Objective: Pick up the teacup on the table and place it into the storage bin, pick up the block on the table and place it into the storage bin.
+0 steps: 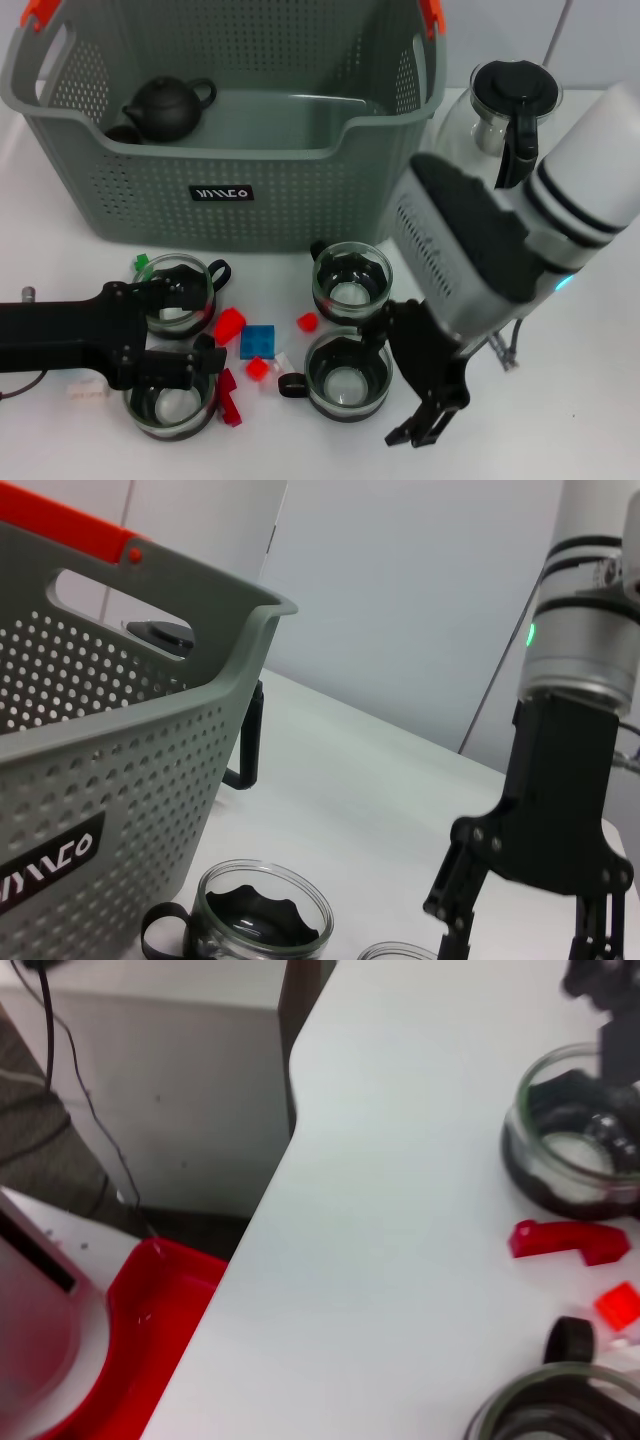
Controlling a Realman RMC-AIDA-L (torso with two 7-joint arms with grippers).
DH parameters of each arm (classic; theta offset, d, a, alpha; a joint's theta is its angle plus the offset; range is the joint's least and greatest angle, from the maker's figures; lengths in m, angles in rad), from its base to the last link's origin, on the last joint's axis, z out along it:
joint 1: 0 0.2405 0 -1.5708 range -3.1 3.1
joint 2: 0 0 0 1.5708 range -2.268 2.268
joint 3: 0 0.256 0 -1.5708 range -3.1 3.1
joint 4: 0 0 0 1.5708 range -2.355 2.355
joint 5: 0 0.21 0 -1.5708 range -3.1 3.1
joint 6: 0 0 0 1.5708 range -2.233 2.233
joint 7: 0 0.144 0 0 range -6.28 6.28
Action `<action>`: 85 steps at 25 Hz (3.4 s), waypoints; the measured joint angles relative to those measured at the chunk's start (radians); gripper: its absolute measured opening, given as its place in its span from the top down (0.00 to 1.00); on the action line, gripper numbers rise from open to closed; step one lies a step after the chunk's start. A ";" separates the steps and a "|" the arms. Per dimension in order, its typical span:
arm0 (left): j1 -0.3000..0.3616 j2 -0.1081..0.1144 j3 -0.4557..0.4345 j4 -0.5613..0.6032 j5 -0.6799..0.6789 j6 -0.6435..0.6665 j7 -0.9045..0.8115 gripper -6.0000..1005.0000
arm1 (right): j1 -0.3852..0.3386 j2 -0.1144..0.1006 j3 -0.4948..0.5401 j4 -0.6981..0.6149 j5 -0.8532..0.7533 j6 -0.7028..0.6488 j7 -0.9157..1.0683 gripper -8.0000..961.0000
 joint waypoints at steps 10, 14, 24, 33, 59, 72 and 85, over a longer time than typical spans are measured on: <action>0.000 -0.002 -0.014 0.003 -0.001 -0.005 0.005 0.10 | -0.022 0.006 -0.158 0.000 0.003 0.120 0.014 0.08; 0.001 -0.003 -0.014 0.008 -0.001 -0.005 0.006 0.10 | -0.031 0.005 -0.184 0.002 0.003 0.147 0.015 0.08; 0.001 -0.003 -0.014 0.009 -0.002 -0.012 0.007 0.10 | -0.039 0.005 -0.225 0.006 0.003 0.177 0.038 0.10; 0.000 -0.003 -0.014 0.009 -0.002 -0.012 0.007 0.10 | -0.026 0.005 -0.232 0.006 -0.018 0.161 0.084 0.24; 0.000 -0.003 -0.014 0.011 -0.002 -0.012 0.004 0.10 | -0.028 0.001 -0.192 -0.028 0.009 0.087 0.116 0.93; -0.001 -0.003 -0.025 0.011 -0.002 -0.014 0.006 0.10 | -0.008 -0.018 0.381 -0.311 0.186 -0.368 0.199 0.93; -0.009 -0.010 -0.029 0.012 -0.005 -0.015 0.007 0.10 | 0.073 -0.018 0.499 -0.240 0.217 0.167 0.448 0.93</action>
